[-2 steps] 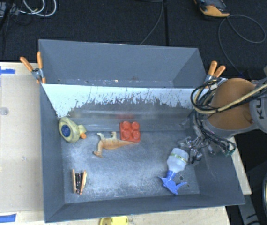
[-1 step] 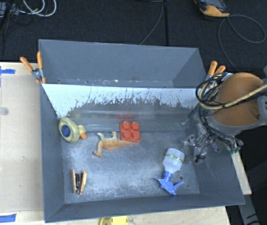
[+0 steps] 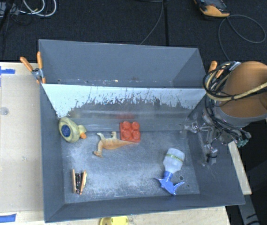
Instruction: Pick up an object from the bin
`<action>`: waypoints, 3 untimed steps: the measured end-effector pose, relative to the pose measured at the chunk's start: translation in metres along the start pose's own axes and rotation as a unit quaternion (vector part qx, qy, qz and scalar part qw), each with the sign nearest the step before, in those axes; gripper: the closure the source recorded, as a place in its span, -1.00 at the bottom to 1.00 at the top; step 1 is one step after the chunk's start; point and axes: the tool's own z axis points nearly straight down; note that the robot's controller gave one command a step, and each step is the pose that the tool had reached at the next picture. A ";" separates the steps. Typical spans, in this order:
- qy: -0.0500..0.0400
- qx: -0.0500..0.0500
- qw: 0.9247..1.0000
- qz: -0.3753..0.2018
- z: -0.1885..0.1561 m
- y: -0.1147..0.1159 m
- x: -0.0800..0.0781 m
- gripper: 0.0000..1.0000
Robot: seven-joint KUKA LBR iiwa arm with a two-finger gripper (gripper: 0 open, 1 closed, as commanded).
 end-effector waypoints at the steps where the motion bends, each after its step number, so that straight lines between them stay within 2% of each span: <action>1: 0.000 0.000 1.000 0.000 0.000 0.000 0.000 -1.00; 2: -0.002 0.003 0.999 -0.045 0.017 0.020 0.006 -1.00; 3: -0.001 0.000 0.985 -0.173 0.045 0.039 0.009 -1.00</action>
Offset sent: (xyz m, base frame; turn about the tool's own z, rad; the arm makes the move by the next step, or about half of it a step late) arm -0.0327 0.0405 -0.0418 -0.2056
